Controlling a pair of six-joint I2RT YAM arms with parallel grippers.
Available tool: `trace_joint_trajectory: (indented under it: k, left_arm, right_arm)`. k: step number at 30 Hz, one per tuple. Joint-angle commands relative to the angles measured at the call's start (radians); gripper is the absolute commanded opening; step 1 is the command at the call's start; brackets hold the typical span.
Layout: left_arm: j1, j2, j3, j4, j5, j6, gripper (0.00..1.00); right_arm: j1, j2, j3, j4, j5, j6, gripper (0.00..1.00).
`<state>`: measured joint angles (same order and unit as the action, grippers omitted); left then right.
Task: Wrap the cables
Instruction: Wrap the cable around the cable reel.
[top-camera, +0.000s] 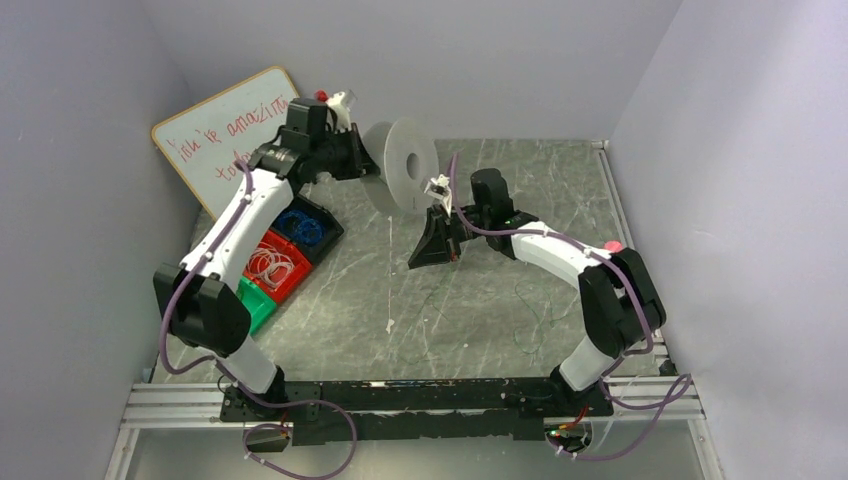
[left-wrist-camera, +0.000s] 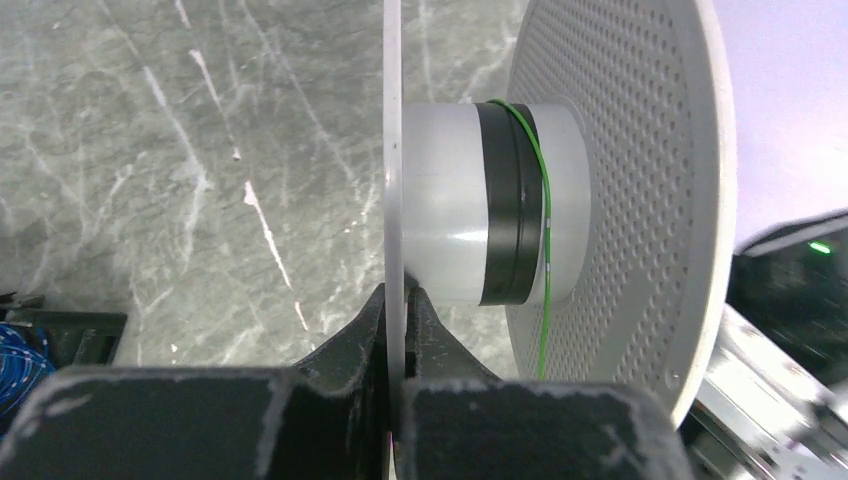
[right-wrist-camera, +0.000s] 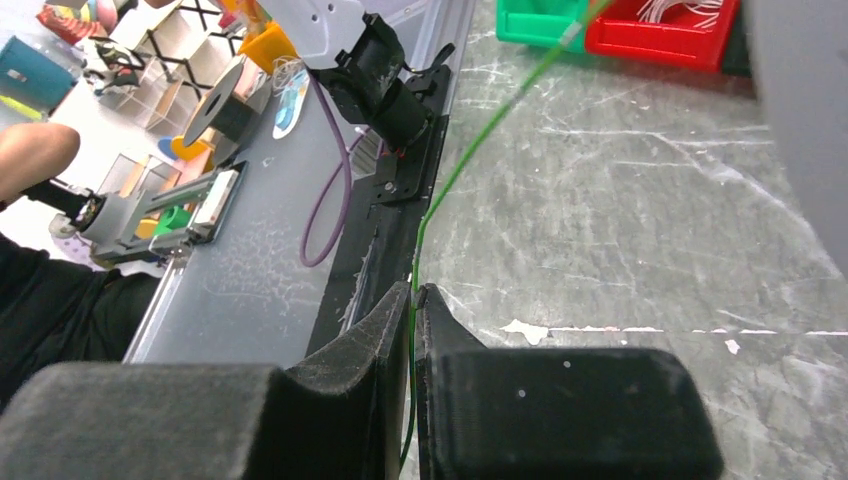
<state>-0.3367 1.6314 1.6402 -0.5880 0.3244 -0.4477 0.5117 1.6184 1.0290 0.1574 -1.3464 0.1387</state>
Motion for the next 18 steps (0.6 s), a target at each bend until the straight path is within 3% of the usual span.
trace_joint_trajectory:
  k: [1,9,18]
  left_arm:
    - [0.049,-0.12,0.036,0.123,0.23,-0.027,0.02]
    - [0.17,-0.193,-0.033,0.212,0.535,0.017,0.02]
    - [0.177,-0.265,-0.078,0.111,0.648,0.247,0.02]
  right_arm:
    - [-0.011,0.015,0.054,-0.024,-0.064,-0.052,0.1]
    - [-0.12,0.006,0.055,-0.084,-0.063,-0.104,0.09]
    - [-0.255,-0.021,0.042,0.006,-0.105,0.006,0.09]
